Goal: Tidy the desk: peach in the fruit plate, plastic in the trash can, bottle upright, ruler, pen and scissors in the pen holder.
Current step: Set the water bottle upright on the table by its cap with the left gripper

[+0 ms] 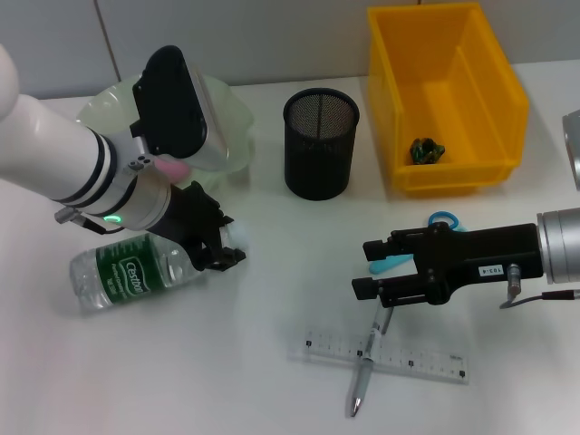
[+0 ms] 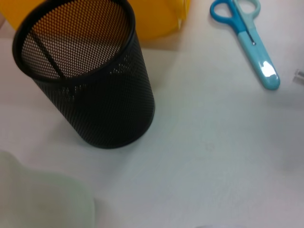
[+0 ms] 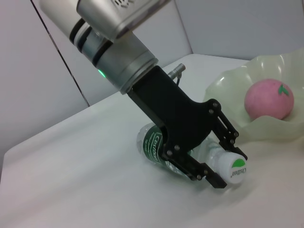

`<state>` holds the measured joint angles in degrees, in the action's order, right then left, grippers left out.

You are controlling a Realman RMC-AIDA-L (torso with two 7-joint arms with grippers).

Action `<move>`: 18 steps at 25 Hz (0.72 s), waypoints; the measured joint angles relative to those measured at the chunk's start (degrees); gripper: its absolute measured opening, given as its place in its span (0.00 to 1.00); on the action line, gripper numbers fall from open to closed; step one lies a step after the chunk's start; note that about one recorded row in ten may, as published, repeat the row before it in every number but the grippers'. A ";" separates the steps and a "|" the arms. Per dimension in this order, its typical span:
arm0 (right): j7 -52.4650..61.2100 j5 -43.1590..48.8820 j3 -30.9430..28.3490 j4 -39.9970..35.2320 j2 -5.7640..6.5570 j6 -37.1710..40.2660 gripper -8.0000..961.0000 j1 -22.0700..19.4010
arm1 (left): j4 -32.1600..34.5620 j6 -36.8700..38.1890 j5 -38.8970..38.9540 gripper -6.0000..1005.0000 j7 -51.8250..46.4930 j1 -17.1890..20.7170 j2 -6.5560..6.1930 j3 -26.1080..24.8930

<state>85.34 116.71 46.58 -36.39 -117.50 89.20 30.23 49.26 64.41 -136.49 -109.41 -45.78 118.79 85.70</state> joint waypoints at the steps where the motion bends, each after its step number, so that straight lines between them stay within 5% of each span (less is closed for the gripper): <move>1: 0.00 0.00 0.00 0.00 0.00 0.00 0.74 0.00 | 0.00 0.00 0.00 0.45 0.00 0.00 0.00 0.00; 18: 0.00 0.00 -0.10 0.00 0.08 0.00 0.74 0.26 | 8.51 9.47 3.74 0.45 0.07 2.80 -0.42 -10.32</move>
<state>85.34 116.71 46.49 -36.39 -117.43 89.21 30.49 57.77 73.87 -132.75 -109.34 -42.98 118.37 75.39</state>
